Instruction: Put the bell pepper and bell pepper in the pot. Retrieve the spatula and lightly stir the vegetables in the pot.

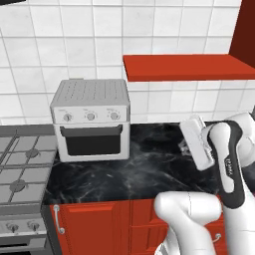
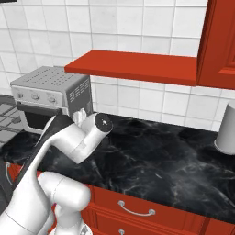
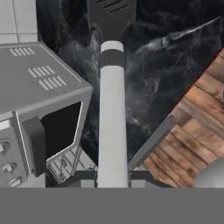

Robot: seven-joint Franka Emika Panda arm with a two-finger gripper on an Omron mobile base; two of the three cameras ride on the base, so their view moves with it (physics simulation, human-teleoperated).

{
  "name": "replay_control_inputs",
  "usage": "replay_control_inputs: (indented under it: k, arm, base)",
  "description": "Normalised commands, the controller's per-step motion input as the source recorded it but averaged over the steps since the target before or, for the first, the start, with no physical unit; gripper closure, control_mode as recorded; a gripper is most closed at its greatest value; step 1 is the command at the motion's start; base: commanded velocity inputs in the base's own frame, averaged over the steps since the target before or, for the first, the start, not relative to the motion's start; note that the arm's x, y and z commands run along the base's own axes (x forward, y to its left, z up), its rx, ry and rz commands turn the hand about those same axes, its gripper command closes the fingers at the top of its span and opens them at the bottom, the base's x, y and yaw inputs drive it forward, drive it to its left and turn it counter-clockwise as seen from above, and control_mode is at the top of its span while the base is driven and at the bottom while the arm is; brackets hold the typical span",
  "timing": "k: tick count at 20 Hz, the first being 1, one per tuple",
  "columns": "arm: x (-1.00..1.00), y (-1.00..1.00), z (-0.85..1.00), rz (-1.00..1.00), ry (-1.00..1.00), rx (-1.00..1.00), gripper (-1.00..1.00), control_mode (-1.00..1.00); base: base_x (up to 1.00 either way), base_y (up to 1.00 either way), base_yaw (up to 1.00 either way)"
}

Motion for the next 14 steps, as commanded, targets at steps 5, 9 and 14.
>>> replay_control_inputs:
  k: [5,9,14]
  arm:
    - [0.0,0.14,0.39,-0.08,0.18,0.38,1.0,-1.0]
    - [0.09,0.0,0.37,-0.01,0.3,0.18,1.0,-1.0]
    - [0.07,0.0,0.11,-0.04,0.37,0.33,1.0,-1.0]
  base:
    - [0.0,0.0,0.0]
    - [0.0,0.0,0.0]
    - [0.0,0.0,0.0]
